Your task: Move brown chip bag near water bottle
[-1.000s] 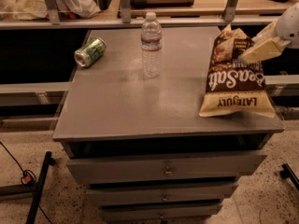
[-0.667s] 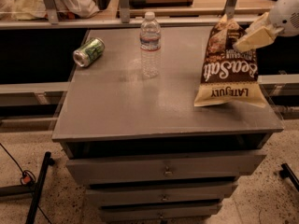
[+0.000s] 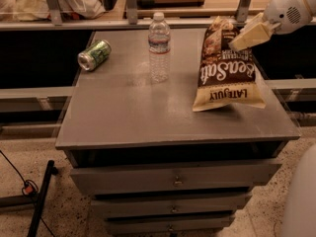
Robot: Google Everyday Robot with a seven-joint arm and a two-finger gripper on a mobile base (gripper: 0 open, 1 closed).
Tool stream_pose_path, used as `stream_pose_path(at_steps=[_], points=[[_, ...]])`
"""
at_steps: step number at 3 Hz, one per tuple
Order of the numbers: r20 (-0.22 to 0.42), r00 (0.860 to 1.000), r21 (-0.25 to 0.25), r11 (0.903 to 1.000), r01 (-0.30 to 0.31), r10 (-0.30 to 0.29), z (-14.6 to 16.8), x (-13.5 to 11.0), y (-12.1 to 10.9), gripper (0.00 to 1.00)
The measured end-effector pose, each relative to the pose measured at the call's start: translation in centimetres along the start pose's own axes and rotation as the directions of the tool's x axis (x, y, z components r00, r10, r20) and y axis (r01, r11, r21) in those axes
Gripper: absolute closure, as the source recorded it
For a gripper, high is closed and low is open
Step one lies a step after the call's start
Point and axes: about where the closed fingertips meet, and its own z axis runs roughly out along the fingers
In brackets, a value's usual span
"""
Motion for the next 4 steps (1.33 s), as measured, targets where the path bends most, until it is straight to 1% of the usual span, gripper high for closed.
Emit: stream_pose_path(at_steps=[1,2,3,4], points=[[0.073,0.997,-0.059,0.9977,-0.035,0.039,1.5,-0.9,0.0,1.00],[0.155,0.984,-0.052,0.9953,-0.082,0.089,1.2,-1.6,0.0,1.00],[0.225,0.964,-0.052,0.9900,-0.131,0.140,1.9,-1.9,0.8,1.00],[0.240,0.952,-0.087,0.9808,-0.175,0.191,3.2,-2.0,2.2,1.00]])
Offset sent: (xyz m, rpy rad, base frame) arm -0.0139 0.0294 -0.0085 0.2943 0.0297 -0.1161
